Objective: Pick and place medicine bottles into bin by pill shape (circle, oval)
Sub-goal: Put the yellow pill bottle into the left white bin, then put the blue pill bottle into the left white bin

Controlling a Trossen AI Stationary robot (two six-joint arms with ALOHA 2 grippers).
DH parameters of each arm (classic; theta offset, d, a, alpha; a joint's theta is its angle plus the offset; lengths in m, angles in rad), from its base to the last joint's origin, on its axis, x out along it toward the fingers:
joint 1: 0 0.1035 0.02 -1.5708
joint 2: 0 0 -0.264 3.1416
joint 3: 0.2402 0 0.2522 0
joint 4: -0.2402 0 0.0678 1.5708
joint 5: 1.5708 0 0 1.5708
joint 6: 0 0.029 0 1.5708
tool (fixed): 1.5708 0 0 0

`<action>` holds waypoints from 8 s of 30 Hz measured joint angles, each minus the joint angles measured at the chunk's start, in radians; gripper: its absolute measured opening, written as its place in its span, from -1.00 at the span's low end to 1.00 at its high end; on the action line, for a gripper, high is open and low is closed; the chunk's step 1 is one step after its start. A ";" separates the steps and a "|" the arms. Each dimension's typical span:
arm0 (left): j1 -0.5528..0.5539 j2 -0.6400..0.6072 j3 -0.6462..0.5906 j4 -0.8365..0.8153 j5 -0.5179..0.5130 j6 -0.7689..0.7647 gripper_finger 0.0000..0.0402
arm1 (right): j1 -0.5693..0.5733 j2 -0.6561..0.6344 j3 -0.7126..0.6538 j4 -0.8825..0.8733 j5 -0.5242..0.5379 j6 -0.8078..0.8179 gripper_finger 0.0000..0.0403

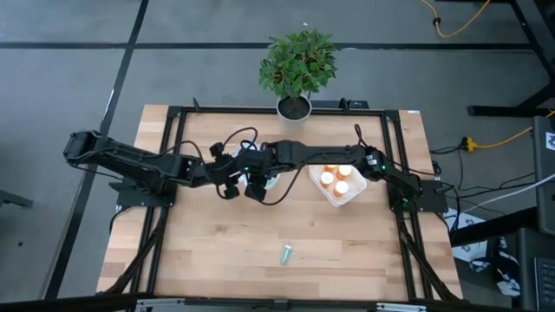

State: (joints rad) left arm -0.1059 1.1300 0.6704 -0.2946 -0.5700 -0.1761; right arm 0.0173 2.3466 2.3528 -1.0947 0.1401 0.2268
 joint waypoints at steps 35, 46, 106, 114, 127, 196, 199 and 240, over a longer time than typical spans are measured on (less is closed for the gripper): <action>0.008 -0.179 0.000 -0.196 -0.112 0.004 -0.15 | -0.028 0.000 0.004 -0.068 0.024 0.052 -0.41; 0.008 -0.388 0.002 -0.202 -0.173 0.040 -0.15 | -0.108 0.001 0.004 -0.065 -0.073 0.165 -0.41; 0.008 -0.442 0.001 -0.264 -0.168 0.018 -0.15 | -0.088 0.067 -0.002 -0.176 -0.326 0.241 -0.34; 0.008 -0.442 0.001 -0.266 -0.168 0.018 -0.15 | -0.088 0.066 -0.002 -0.176 -0.326 0.241 -0.12; 0.008 -0.442 0.001 -0.266 -0.168 0.018 -0.15 | -0.088 0.062 0.000 -0.189 -0.339 0.321 -0.17; -0.195 -0.442 0.000 -0.278 0.015 -0.059 -0.15 | 0.481 0.013 -0.396 0.071 0.050 1.806 -0.30; -0.202 -0.442 0.000 -0.283 0.015 -0.058 -0.15 | 0.469 0.023 -0.396 0.066 0.044 1.779 -0.30; -0.132 -0.442 0.001 -0.010 -0.017 0.317 -0.15 | 0.259 0.005 -0.027 0.020 0.710 0.459 -0.49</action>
State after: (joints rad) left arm -0.2379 0.6880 0.6713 -0.3049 -0.5868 0.1410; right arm 0.2761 2.3514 2.3261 -1.0746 0.8506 0.6859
